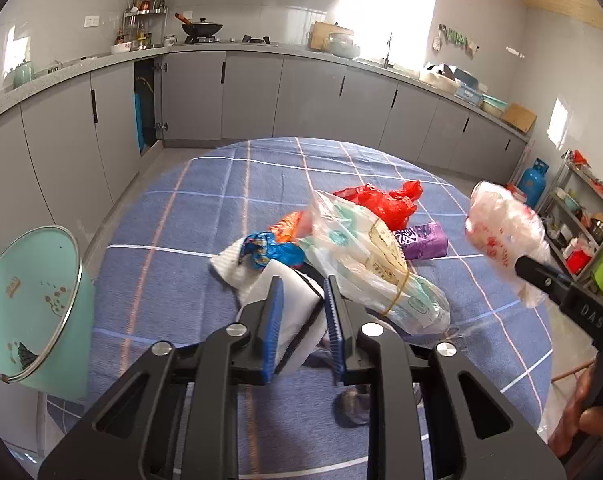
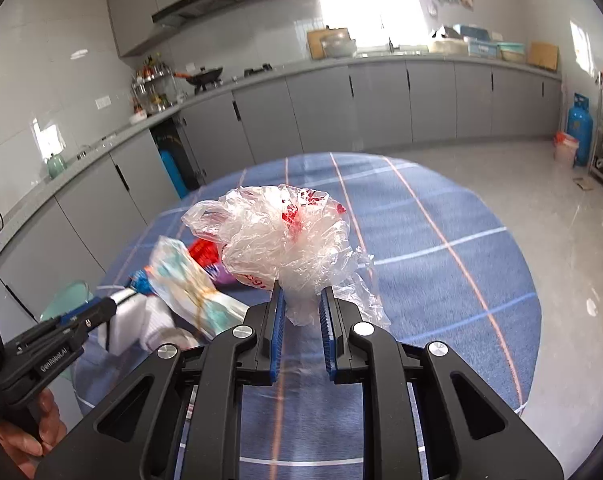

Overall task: Collect trash
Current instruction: 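Grasp the clear bag with the right tool while the left tool grasps the foam block, then carry the foam block over the bin with the left tool while the right holds the bag, then open both tools over the teal bin to drop the foam block and clear bag, then move both open tools back toward the trash pile on the table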

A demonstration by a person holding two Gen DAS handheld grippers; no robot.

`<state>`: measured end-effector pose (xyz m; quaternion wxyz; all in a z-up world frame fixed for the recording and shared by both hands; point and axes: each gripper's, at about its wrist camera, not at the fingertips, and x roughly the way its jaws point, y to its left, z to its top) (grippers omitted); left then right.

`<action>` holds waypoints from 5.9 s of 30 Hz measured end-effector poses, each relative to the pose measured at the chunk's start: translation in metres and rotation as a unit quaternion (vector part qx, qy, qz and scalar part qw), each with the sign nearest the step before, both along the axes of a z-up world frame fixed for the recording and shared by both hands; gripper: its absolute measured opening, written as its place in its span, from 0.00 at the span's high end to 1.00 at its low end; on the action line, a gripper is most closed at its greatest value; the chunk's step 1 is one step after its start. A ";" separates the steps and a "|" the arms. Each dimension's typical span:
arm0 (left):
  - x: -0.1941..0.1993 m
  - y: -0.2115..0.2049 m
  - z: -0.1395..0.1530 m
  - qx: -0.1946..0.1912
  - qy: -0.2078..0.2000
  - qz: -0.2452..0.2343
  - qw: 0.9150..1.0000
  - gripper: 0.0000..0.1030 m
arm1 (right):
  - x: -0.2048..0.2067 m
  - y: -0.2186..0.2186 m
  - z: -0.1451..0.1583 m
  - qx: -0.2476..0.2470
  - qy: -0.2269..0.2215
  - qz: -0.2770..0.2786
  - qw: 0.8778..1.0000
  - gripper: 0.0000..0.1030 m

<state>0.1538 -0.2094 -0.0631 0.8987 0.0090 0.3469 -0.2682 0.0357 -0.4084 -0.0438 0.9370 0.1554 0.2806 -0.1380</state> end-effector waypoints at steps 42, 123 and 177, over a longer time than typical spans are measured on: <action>-0.004 0.036 -0.015 0.015 0.018 -0.015 1.000 0.80 | 0.009 0.037 -0.011 0.014 0.017 0.015 1.000 0.83; 0.093 0.279 -0.031 0.044 0.042 0.264 0.963 0.75 | 0.195 0.303 -0.024 0.068 0.048 0.254 0.964 0.58; 0.013 0.100 0.000 0.107 -0.020 0.130 0.986 0.05 | 0.042 0.098 -0.011 0.009 0.009 0.038 0.999 0.27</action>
